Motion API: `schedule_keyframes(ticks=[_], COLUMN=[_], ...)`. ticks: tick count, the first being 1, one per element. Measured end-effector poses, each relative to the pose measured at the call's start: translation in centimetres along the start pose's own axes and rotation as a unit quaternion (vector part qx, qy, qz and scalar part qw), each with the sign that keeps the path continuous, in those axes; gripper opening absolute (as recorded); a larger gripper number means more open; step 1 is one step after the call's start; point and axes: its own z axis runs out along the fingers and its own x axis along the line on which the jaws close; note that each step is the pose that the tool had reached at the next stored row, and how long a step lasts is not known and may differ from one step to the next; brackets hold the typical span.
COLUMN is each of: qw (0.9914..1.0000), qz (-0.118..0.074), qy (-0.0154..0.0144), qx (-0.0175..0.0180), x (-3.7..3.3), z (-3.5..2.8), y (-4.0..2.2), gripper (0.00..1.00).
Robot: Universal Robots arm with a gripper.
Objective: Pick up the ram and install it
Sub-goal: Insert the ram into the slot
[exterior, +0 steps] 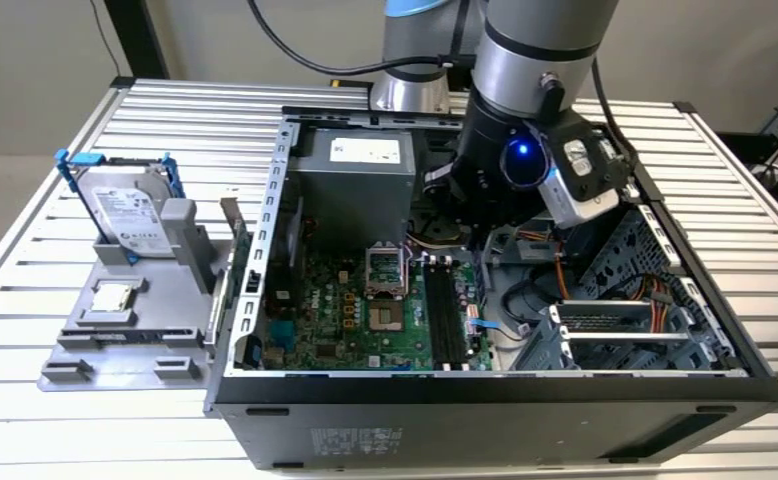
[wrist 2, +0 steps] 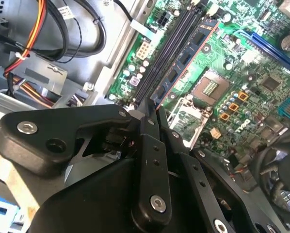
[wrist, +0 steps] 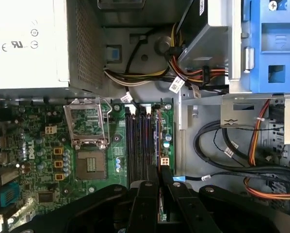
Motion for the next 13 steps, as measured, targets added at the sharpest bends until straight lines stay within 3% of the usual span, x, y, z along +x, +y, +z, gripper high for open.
schedule_keyframes(ticks=[3,13], qw=[1.00000,1.00000], qz=[0.000,0.001], qy=[0.0001,0.0001], qx=[-0.0001,0.0000], x=[-0.01,-0.03], z=[0.13,1.92], y=[-0.01,-0.24], gripper=[0.00,0.00])
